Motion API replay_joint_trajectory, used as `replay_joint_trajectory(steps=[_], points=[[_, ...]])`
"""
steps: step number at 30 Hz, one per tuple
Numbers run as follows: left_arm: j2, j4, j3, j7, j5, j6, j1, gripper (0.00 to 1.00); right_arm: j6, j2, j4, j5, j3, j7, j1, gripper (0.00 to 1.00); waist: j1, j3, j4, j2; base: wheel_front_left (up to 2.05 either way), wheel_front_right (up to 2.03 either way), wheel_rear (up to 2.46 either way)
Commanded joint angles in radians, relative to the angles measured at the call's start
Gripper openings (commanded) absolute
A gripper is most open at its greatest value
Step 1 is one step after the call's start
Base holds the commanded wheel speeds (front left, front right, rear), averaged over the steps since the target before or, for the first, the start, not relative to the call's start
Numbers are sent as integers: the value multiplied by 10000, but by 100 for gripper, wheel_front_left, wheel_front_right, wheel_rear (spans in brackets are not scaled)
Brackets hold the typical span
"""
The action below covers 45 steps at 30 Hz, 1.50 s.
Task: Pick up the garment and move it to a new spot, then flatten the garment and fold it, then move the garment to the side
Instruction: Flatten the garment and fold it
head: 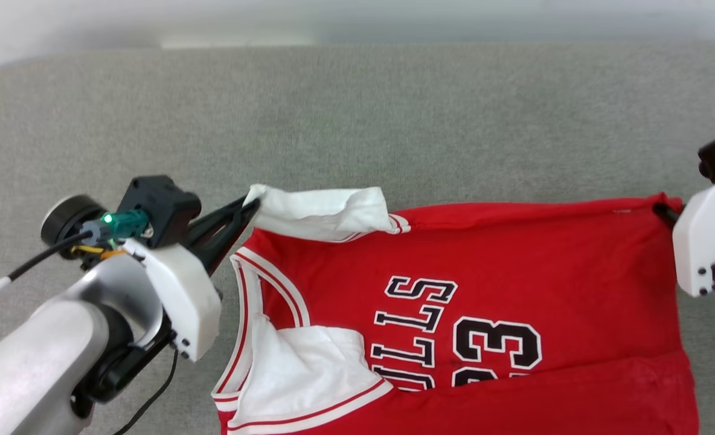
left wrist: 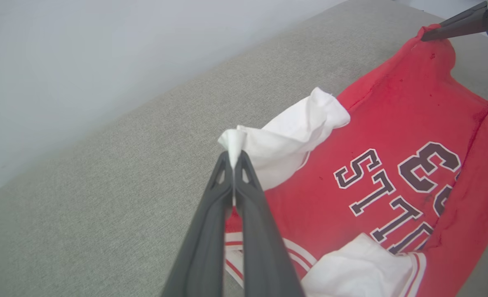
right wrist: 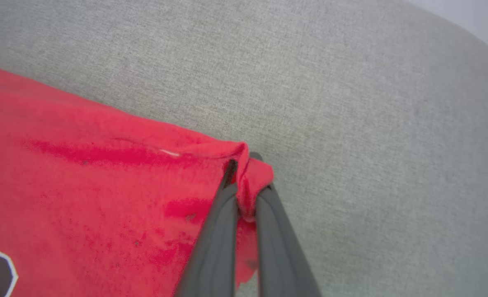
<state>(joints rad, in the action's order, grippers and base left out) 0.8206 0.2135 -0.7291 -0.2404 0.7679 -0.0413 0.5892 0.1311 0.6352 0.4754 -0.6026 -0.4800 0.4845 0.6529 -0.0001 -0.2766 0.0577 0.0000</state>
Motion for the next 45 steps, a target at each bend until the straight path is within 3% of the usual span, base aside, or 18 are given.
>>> replay_joint_trajectory(steps=[1, 12, 18, 28, 33, 38, 39, 40, 41, 45], points=[[99, 44, 84, 97, 52, -93, -219, 0, -8, 108, -91, -79, 65, -95, -273, 0, 1, 442, -143, 0, 0, 0, 0], [971, 943, 250, 1051, 991, -1195, -3101, 0, -6, -46, -1672, -230, 1256, -682, -3257, 0, 1, 1413, -358, 0, 0, 0, 0], [1270, 1109, -58, 1245, 1139, -1458, -4268, 0, -8, -132, -2582, 57, 1764, -500, -4616, 0, 1, 1378, -390, 0, 0, 0, 0], [520, -10, -904, 1123, 1247, -1075, -4771, 0, -8, 148, -3395, 753, 1389, -371, -5596, 0, 1, 1160, -341, 0, 0, 0, 0], [111, -821, -1277, 1041, 1034, -752, -4545, 0, -8, 447, -3247, 1230, 912, -354, -5560, 0, 1, 1123, -303, 0, 0, 0, 0], [-449, -1745, -1576, 1185, 816, -515, -4342, 0, -6, 319, -2929, 1291, 454, -564, -5449, 0, 1, 1110, -277, 0, 0, 0, 0], [-543, -1928, -1595, 1233, 776, -541, -4316, 4, -6, 299, -2863, 1275, 388, -598, -5413, 0, 1, 1119, -277, 0, 0, 0, 0], [-635, -2118, -1600, 1315, 680, -615, -4279, 100, -6, 277, -2805, 1275, 312, -651, -5382, 33, 1, 1143, -279, 0, 0, 0, 0], [-719, -2278, -1640, 1371, 619, -642, -4262, 100, -6, 246, -2722, 1285, 280, -702, -5383, 100, 1, 1201, -282, 0, 0, 0, 0], [-925, -2654, -1659, 1767, 441, -620, -4259, 100, -6, 100, -2564, 1121, 180, -869, -5454, 100, 1, 1439, -280, 0, 0, 0, 0]])
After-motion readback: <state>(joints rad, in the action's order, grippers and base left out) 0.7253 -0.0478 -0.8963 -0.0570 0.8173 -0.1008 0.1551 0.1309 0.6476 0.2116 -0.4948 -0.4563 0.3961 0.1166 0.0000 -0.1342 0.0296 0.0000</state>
